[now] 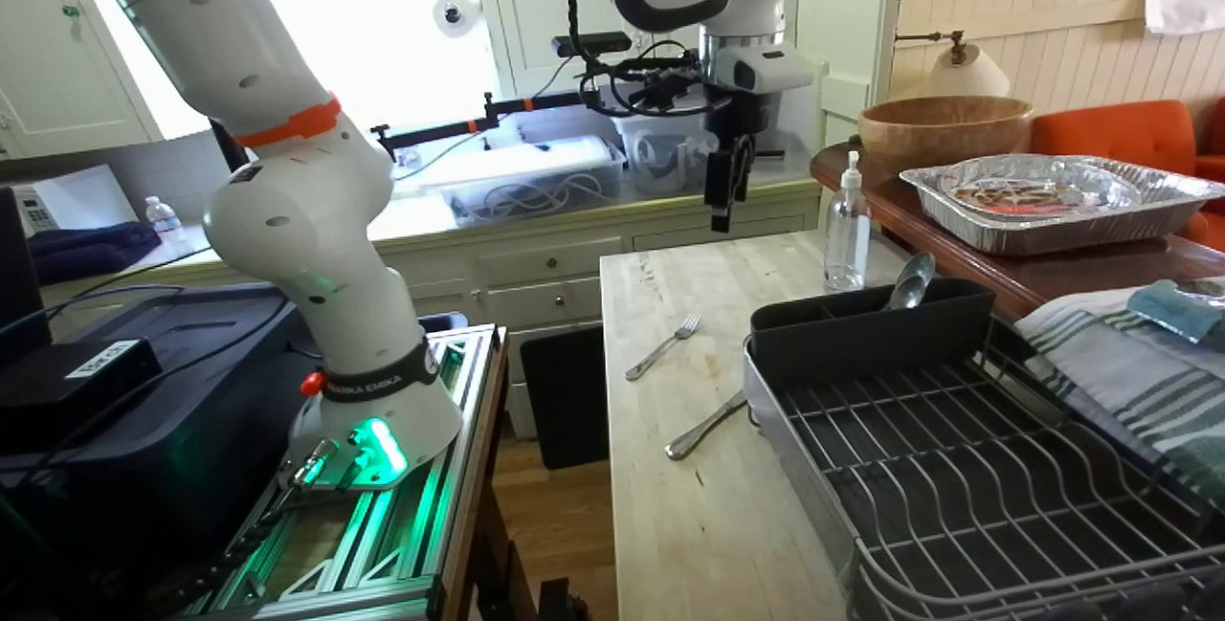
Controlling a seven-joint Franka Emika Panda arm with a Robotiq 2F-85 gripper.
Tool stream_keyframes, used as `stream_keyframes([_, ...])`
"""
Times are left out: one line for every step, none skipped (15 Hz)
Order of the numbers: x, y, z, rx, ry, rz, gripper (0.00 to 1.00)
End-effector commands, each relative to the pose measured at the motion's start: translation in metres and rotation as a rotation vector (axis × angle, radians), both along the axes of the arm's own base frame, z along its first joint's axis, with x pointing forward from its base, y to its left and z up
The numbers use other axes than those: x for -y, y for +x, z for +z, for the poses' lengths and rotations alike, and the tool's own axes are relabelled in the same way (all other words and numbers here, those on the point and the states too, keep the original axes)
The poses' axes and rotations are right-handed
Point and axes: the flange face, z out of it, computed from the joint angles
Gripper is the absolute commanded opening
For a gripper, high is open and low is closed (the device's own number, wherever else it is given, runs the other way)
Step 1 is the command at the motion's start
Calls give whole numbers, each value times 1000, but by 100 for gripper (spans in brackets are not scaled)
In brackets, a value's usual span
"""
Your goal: Pick up the silver spoon from the counter and put it on the dishrack.
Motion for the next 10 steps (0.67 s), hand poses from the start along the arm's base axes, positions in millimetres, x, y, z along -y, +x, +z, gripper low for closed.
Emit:
stream_keyframes([-4,-16,2,-4,-27,112,100])
stream_keyframes([-5,-18,1,-8,-36,140,100])
stream_keyframes([-5,-20,2,-10,-47,162,100])
stream_keyframes([-5,-22,2,-8,-59,179,100])
stream_keyframes([-5,-24,3,-9,-67,196,100])
stream_keyframes([-4,-26,3,-13,-83,209,100])
stream_keyframes([-4,-27,4,-10,-91,219,100])
stream_keyframes([-4,-27,5,-2,-97,218,100])
stream_keyframes([-4,-16,2,5,-71,191,100])
stream_keyframes([-4,-16,3,7,-72,191,100])
